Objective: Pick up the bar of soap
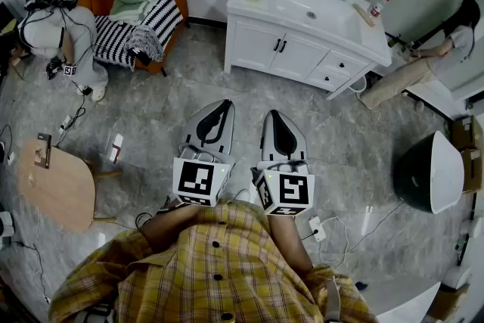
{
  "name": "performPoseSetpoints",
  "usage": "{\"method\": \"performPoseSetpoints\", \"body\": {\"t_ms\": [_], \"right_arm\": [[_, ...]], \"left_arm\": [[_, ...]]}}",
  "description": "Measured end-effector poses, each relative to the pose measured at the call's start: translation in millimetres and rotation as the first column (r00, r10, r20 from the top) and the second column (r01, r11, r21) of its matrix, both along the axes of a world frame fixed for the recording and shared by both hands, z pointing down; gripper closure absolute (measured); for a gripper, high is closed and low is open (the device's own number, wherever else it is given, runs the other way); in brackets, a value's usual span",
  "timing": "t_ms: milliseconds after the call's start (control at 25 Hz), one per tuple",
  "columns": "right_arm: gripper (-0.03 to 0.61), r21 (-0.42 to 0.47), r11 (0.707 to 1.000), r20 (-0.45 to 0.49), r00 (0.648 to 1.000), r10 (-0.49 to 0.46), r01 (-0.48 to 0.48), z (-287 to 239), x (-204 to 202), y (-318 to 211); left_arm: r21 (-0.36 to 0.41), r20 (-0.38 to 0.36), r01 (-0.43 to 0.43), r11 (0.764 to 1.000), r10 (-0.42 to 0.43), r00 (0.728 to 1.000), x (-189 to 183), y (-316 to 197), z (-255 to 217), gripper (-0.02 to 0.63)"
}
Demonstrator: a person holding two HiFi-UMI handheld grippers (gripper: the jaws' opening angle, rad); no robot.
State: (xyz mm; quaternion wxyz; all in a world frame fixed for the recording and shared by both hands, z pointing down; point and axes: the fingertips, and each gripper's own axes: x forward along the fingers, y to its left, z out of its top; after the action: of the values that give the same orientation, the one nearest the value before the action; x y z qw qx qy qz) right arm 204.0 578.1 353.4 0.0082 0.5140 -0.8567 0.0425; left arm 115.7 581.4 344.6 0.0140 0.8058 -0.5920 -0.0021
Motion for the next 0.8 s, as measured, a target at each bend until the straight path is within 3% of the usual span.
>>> {"method": "performPoseSetpoints", "body": {"t_ms": [440, 800], "right_arm": [[0.558, -0.036, 0.999, 0.027, 1.0, 0.016, -0.015, 11.4, -22.4, 7.5], [0.558, -0.072, 0.996, 0.01, 0.998, 0.056, -0.055, 22.8, -74.4, 6.8]], "left_arm": [[-0.01, -0.013, -0.017, 1.0, 0.016, 1.0, -27.3, 5.0, 10.6, 0.592], [-0.019, -0.023, -0.018, 1.0, 0.017, 1.0, -95.5, 7.4, 20.0, 0.592]]}}
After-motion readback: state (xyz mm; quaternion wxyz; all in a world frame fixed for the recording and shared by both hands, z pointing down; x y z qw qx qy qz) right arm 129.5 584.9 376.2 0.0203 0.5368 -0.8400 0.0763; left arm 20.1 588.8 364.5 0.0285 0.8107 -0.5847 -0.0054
